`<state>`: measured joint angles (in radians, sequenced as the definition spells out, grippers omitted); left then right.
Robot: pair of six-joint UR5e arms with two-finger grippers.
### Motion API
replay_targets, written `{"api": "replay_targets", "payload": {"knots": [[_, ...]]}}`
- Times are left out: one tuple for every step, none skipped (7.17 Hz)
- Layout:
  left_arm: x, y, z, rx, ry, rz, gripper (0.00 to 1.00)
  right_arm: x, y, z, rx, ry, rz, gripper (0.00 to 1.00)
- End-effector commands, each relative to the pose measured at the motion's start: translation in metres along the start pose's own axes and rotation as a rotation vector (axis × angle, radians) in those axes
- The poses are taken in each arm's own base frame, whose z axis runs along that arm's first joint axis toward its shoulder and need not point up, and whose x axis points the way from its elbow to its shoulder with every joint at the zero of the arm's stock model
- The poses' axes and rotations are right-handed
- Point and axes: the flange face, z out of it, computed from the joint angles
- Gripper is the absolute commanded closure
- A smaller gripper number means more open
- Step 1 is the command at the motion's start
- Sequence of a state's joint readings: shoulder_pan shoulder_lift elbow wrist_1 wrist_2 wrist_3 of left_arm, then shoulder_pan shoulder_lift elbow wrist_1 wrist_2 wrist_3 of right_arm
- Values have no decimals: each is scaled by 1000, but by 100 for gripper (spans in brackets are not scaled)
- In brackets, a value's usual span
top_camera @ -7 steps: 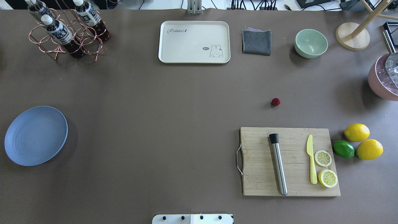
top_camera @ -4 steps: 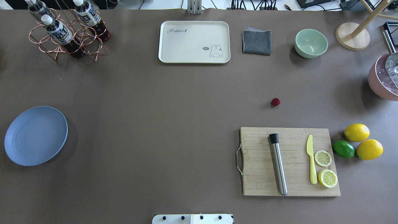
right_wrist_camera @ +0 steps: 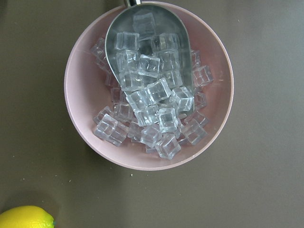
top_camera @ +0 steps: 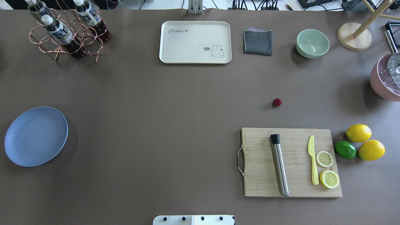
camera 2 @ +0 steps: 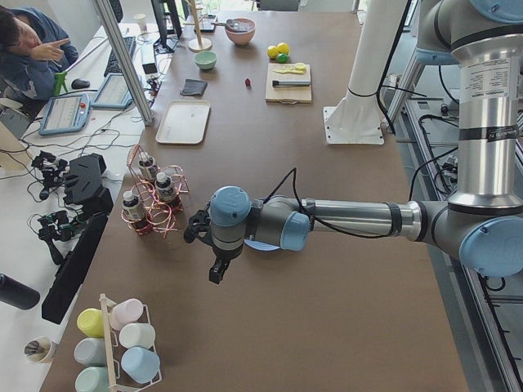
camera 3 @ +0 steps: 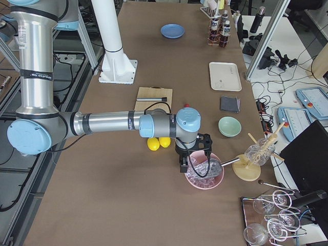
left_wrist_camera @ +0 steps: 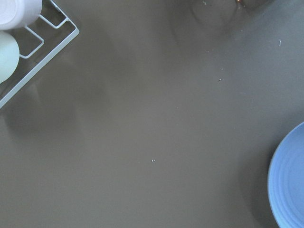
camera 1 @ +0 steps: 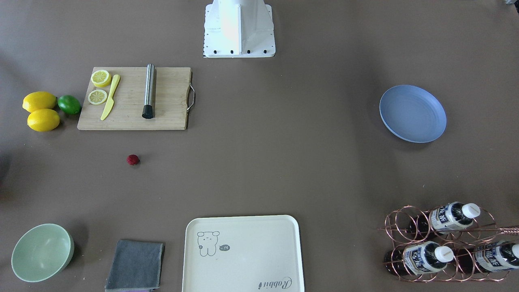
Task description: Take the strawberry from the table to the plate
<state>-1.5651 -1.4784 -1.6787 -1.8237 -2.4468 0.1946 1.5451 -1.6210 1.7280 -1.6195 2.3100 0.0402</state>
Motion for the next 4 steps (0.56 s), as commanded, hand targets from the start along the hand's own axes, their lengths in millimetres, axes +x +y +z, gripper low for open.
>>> {"api": "replay_targets", "payload": {"knots": [[26, -32, 0, 47, 74, 58, 2, -8, -3, -5, 17, 0, -22, 0], [34, -42, 0, 51, 80, 25, 1, -20, -10, -14, 94, -4, -90, 0], [41, -39, 11, 55, 89, 57, 0, -30, -12, -9, 110, -13, -79, 0], [55, -36, 33, 15, 104, -7, 1, -49, -14, 1, 99, -20, -60, 0]]}}
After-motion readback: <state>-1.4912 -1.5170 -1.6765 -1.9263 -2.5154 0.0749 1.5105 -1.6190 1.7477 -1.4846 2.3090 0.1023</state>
